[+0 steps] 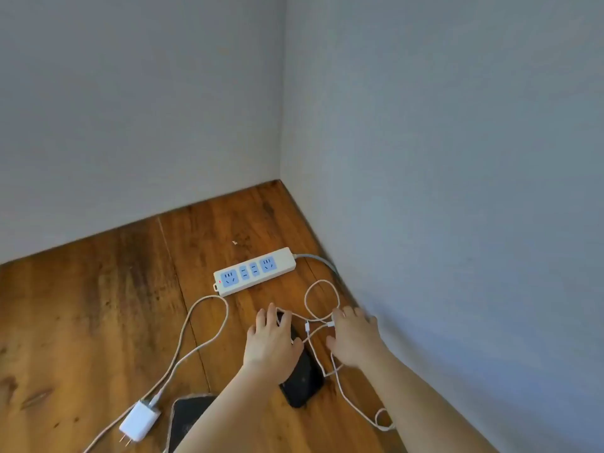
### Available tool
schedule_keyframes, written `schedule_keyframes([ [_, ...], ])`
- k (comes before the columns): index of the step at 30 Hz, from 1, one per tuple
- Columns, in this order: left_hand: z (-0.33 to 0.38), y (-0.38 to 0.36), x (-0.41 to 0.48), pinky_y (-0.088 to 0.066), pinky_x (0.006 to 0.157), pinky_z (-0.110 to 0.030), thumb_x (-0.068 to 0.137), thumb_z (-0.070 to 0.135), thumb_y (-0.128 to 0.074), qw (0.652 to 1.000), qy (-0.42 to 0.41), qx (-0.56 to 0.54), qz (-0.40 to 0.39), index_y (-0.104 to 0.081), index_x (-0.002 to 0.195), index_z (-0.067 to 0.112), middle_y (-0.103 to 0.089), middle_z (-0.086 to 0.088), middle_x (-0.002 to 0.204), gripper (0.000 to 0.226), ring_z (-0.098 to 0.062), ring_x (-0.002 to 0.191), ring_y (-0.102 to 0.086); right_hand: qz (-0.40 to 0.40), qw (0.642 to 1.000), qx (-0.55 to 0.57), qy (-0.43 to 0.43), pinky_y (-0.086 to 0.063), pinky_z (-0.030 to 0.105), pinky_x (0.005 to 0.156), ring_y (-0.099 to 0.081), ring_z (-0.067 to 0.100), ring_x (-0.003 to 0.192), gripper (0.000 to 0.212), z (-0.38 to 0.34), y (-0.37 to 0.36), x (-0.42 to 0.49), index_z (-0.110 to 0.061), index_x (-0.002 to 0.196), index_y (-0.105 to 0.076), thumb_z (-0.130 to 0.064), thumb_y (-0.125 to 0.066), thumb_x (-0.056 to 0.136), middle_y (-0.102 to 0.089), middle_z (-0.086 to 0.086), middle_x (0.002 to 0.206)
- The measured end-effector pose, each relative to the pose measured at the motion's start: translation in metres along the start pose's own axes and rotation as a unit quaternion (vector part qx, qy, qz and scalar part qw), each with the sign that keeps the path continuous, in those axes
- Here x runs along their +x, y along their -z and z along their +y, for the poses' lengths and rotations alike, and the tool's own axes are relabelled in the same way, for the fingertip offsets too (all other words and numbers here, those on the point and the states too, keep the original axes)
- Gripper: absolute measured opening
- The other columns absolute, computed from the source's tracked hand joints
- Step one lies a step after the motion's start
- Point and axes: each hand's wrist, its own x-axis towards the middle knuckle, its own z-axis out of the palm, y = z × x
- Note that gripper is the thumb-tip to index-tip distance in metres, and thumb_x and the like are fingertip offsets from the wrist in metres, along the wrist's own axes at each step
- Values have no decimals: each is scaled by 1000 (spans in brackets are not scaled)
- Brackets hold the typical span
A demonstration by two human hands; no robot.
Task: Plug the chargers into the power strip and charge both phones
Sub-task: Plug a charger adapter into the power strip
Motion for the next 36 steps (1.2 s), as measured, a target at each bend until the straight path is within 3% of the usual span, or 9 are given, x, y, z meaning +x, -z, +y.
schedule_keyframes([
  [6,8,-24,36,-9,119,-45,100,45,-32,999,-4,42,18,-13,154,23,6,-10,164,61,-30,150,6,-6,994,-111,4,-34,46,109,-42,33,130,58,11,-21,36,-8,140,-35,-18,-59,89,-44,16,142],
  [9,10,-33,49,-9,119,-44,100,45,-32,999,-2,37,14,-9,155,24,5,-8,164,62,-28,150,4,6,992,-122,35,-38,43,104,-46,32,125,47,19,-23,48,-9,135,-40,-16,-56,91,-49,16,137],
  [12,11,-35,56,-12,119,-42,100,45,-32,999,13,4,29,-7,155,25,-3,-4,164,63,-25,150,-2,48,995,-72,55,-43,37,97,-51,28,117,40,25,-16,51,-13,130,-45,-18,-57,91,-55,11,130],
  [15,7,-33,60,-14,120,-39,101,42,-29,996,42,-48,55,-10,155,23,-10,2,163,60,-20,150,-5,152,987,18,55,-49,31,88,-56,25,112,47,25,4,56,-14,127,-49,-22,-66,85,-59,8,125],
  [18,3,-25,65,-5,120,-36,102,39,-24,992,67,-60,87,-11,155,20,-5,4,164,58,-17,150,2,192,968,108,123,-49,22,80,-57,21,111,49,11,29,71,-15,129,-48,-23,-67,85,-56,7,129],
  [22,3,-16,72,14,113,-33,102,40,-22,989,80,-45,114,5,155,19,15,0,162,63,-19,148,18,142,948,199,204,-52,23,90,-47,18,130,50,-21,50,100,-20,140,-36,-21,-57,94,-33,3,153],
  [27,1,-8,86,16,114,-38,102,41,-18,990,109,-16,94,19,149,13,22,-6,160,66,-24,145,25,86,931,257,245,-56,21,81,-51,19,121,50,-44,57,137,-27,137,-38,-18,-59,93,-41,1,133],
  [33,14,7,103,0,119,-46,102,40,-23,989,120,80,35,-2,153,1,-4,-21,161,67,-39,148,-2,-9,939,241,247,-57,25,80,-57,20,116,54,-54,66,169,-26,136,-40,-14,-64,89,-54,3,133],
  [36,17,13,108,-8,119,-49,102,39,-28,987,114,113,10,-12,152,1,-13,-23,159,65,-42,146,-11,-45,940,243,235,-55,21,74,-61,21,113,46,-56,72,178,-24,134,-44,-24,-61,92,-58,5,132],
])
